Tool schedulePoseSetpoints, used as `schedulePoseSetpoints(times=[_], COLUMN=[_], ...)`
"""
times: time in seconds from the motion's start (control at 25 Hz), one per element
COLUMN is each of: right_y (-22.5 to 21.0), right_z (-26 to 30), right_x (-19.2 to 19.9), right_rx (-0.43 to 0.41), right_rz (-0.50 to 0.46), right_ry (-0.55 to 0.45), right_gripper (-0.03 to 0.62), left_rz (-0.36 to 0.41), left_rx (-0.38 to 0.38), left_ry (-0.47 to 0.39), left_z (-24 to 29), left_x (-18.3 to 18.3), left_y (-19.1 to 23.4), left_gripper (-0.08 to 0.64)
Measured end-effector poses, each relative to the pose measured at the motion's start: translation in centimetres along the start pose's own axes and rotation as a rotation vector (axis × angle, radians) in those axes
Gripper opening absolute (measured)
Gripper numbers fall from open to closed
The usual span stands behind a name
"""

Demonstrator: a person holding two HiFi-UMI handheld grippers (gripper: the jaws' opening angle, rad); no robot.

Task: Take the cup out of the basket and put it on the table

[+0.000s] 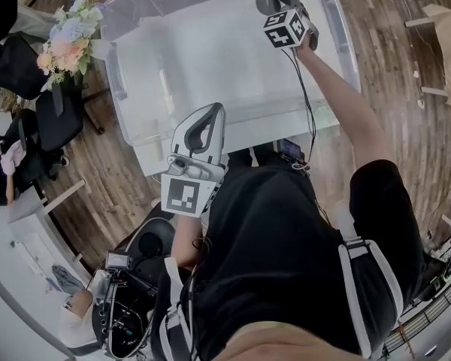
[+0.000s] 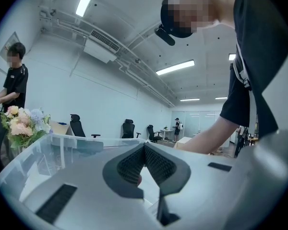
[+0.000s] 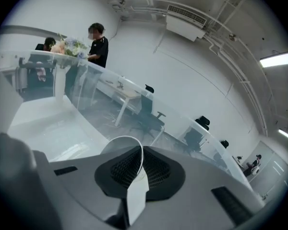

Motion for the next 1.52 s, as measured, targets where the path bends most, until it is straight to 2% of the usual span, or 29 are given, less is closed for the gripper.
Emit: schedulePoseSetpoints(times=[0.24, 0.56, 0.76, 1.04, 1.24, 1.52], right_y=[-0.8, -0.7, -0.9, -0.2, 0.6, 1.4], right_z=[-5.2, -13.1, -17.0, -22.0, -25.2, -28.8], right_x=[-2.0, -3.8, -4.1, -4.0, -3.6, -3.2], right_rx=[-0.078, -0.168, -0.22, -0.282, -0.344, -0.397], right_rz=[0.092, 0.135, 0.209, 0.355, 0.403, 0.422], right_ry=[-0.103, -0.253, -0.33, -0.397, -0.442, -0.504], right_gripper=[0.031, 0.031, 0.031, 0.031, 0.031, 0.031], left_rz=[0.009, 0.024, 0.031, 0.038, 0.044, 0.045], left_rx=[0.021, 0.038, 0.033, 0.012, -0.006, -0.019], left_ry=[-0.015, -0.024, -0.033, -0.037, -0.04, -0.038], left_z=[0.0, 0.2, 0.2, 0.0, -0.2, -0.2], left_x=[0.1, -0.3, -0.6, -0.4, -0.6, -0.5], left_y=[-1.5, -3.4, -4.2, -4.1, -4.0, -4.1], left_gripper=[0.018, 0.018, 0.017, 0.018, 0.017, 0.017])
Point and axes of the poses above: the fingertips, and each gripper's own axes: z forward along the fingers, y to its left, x out of its underside, the point moved 10 cm from there along -z, backward along the fingers, and after that the axes turned 1 degree about -y, right-handed, at the moved point
